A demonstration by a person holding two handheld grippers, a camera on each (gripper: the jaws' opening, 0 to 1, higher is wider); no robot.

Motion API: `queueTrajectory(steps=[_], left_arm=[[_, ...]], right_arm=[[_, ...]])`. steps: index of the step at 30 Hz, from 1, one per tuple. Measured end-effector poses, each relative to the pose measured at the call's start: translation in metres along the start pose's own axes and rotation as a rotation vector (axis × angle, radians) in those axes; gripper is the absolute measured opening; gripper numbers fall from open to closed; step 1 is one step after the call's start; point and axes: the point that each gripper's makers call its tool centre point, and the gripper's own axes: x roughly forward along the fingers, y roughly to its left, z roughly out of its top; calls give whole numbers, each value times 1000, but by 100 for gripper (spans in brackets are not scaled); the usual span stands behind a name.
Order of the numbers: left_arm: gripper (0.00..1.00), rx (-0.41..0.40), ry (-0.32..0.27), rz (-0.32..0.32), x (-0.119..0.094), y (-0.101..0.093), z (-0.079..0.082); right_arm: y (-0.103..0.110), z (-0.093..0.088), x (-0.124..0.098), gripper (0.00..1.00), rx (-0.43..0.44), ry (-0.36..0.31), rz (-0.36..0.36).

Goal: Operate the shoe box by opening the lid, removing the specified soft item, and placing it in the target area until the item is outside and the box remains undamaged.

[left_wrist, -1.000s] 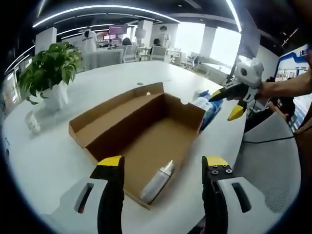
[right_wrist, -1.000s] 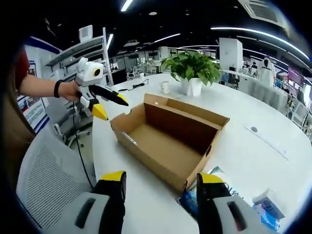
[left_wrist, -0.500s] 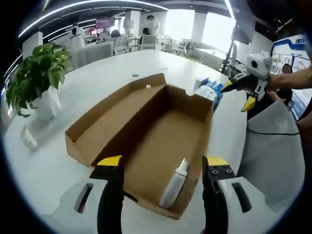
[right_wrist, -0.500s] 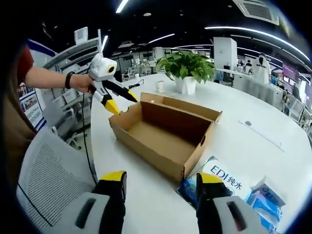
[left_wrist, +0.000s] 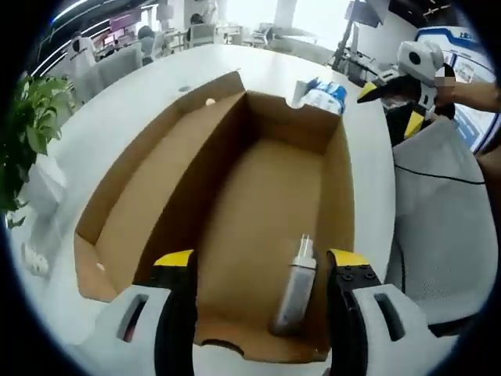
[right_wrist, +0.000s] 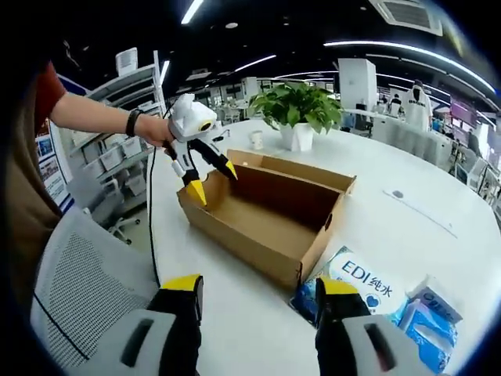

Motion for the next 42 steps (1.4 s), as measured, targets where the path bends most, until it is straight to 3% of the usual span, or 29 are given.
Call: queueTrajectory(steps=[4, 10, 18, 22, 29, 32, 33, 35, 38, 40, 42], left_arm=[[68, 104, 85, -11, 12, -1, -15], [67, 168, 138, -23, 24, -1, -23], [70, 162, 136, -28, 23, 3, -23], [69, 157, 148, -16, 21, 5, -22], [66, 198, 146, -23, 19, 6, -14], [58, 226, 185, -57, 21, -2, -22], [59, 272, 203, -64, 23, -4, -26], [60, 271, 200, -82, 26, -10, -27], [59, 272, 208, -55, 29, -6, -30], [59, 294, 259, -38, 30, -2, -40], [59, 291, 246, -34, 32, -3, -39]], right_arm=[[1, 0, -2, 56, 3, -1, -2], [1, -10, -5, 56, -1, 23, -1], [-3, -13, -7, 56, 31, 13, -18], [3, -19, -4, 55, 7, 43, 4], [1, -11, -4, 55, 6, 27, 4], [2, -13, -3, 55, -9, 41, 14], [2, -15, -3, 55, -27, 55, 18], [1, -14, -4, 55, -33, 57, 18], [-2, -12, -5, 55, -20, 45, 14], [-4, -11, -5, 55, -14, 39, 9], [-3, -11, -5, 55, -14, 39, 9]])
